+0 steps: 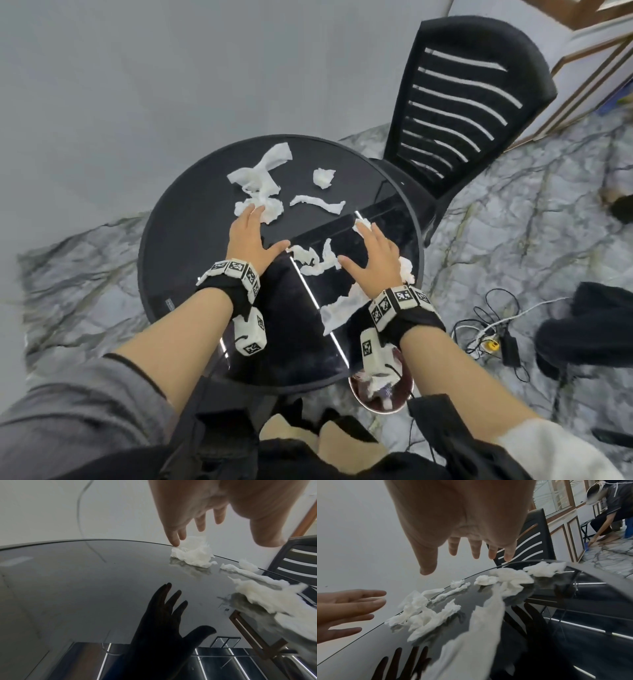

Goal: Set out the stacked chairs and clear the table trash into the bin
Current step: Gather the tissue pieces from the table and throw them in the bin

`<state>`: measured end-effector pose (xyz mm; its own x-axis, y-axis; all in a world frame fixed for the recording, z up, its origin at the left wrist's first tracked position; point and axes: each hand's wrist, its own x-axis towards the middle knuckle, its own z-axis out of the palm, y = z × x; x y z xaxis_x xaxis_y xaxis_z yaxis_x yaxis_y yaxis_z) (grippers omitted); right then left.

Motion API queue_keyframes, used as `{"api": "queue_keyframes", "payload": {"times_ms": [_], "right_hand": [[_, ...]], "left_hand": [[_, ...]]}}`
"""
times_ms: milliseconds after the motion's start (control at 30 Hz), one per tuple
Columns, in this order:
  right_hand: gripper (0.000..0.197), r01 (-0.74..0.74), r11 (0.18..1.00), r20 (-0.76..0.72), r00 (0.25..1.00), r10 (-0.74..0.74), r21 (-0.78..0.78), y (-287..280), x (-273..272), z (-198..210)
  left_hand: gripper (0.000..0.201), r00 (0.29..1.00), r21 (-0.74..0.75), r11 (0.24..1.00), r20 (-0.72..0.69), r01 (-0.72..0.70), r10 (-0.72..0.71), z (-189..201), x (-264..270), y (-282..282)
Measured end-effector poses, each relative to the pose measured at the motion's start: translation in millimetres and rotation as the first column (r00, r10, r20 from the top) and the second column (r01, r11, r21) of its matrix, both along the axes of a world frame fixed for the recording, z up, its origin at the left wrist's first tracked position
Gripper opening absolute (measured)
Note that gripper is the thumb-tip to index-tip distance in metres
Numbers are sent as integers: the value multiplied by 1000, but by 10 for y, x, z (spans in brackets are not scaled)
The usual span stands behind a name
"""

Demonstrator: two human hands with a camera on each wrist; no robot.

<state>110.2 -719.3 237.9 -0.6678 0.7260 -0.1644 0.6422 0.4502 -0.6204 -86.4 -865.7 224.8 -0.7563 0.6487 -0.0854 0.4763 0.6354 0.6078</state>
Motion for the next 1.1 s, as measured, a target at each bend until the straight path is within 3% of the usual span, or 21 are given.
{"api": "queue_keyframes", "payload": {"times_ms": [233, 333, 433, 567, 733, 867, 1100], "right_hand": [[71, -114, 993, 26, 993, 113, 39, 455, -784, 12], [71, -185, 983, 22, 983, 185, 18, 632, -1092, -6], [74, -256, 966, 56, 966, 254, 32, 785, -1356, -87], [87, -298, 955, 136, 946, 293, 16, 943, -1572, -192], [92, -385, 921, 159, 907, 390, -62, 1032, -1707, -231], [79, -421, 905, 77, 902, 425, -65, 973, -1690, -213], [65, -407, 910, 118, 903, 414, -80, 748, -1479, -176]], "left_hand": [[80, 996, -45, 999, -86, -12, 8, -12, -492, 408], [87, 986, -191, 981, -166, -2, -31, -14, -680, 519], [96, 955, -405, 913, -247, 51, -163, -36, -850, 600], [98, 925, -509, 847, -229, 152, -303, -112, -1042, 670], [78, 976, -346, 929, -123, 129, -181, -220, -1065, 616], [61, 992, -233, 968, -61, 94, -112, -164, -931, 594], [60, 988, -22, 999, 151, -33, 36, 16, -650, 405]]}}
